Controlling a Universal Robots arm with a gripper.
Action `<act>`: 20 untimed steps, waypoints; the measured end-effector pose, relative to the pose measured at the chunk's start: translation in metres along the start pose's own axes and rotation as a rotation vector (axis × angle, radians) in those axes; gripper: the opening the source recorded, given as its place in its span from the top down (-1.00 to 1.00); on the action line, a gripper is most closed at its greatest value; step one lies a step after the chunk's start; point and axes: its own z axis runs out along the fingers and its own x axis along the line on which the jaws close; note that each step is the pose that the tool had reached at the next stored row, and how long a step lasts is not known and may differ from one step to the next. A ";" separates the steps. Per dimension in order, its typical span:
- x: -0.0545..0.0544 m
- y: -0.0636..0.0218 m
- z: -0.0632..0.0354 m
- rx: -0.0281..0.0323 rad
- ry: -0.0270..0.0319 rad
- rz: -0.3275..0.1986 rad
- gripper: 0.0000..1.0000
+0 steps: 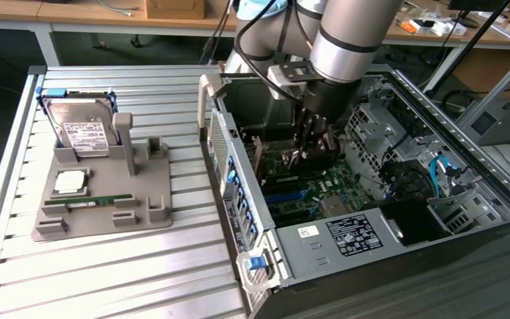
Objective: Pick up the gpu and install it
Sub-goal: 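Insert the gpu into the slot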
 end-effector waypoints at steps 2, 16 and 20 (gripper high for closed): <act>0.000 0.0016 0.0020 0.0000 -0.0001 0.000 0.47; 0.009 0.0073 0.0109 0.0000 0.0001 0.000 0.47; 0.009 0.0077 0.0130 0.0000 0.0001 0.000 0.47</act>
